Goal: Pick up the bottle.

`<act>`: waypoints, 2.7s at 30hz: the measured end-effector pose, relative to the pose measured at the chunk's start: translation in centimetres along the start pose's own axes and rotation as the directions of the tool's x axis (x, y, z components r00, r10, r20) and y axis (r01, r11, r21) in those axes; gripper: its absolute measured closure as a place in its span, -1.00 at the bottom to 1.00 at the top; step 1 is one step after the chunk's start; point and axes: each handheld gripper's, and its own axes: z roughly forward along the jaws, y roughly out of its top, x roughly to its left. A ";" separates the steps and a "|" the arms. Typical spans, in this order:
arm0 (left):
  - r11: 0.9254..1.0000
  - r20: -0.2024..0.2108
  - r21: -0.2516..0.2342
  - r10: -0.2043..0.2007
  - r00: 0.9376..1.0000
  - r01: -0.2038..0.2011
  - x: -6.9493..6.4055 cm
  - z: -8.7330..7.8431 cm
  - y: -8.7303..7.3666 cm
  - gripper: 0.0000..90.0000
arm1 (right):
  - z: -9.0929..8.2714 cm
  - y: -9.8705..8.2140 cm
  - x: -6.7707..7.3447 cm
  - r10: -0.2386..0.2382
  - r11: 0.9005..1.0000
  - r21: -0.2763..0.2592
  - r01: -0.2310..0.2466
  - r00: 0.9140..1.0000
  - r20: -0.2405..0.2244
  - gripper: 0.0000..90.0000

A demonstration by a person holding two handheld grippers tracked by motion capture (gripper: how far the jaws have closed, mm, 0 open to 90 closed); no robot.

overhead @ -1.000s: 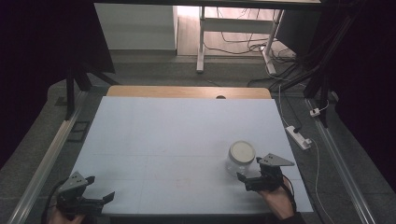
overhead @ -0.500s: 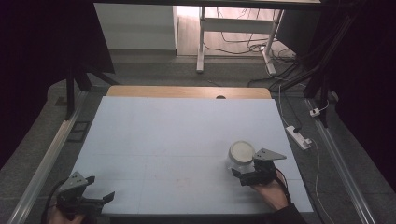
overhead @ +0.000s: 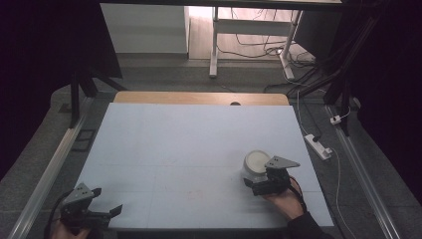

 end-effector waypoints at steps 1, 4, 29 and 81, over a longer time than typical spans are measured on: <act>1.000 0.000 0.000 0.001 1.000 -0.001 0.0 0.0 0.0 -0.98 | 0.0 0.0 0.0 0.000 1.000 0.000 0.000 1.000 0.000 -0.99; 1.000 0.001 0.001 0.003 1.000 -0.003 0.0 0.0 0.0 -0.98 | -0.1 0.0 -0.1 -0.001 1.000 -0.009 0.001 1.000 0.006 -0.87; 1.000 0.009 0.005 0.006 1.000 -0.006 0.0 0.0 0.0 -0.97 | -0.1 0.3 0.0 -0.005 1.000 0.009 0.005 1.000 0.022 -0.85; 1.000 0.013 0.011 0.006 1.000 -0.006 0.0 0.1 0.0 -0.96 | 2.9 6.5 5.9 -0.157 0.985 -0.106 0.134 0.955 -0.252 -0.84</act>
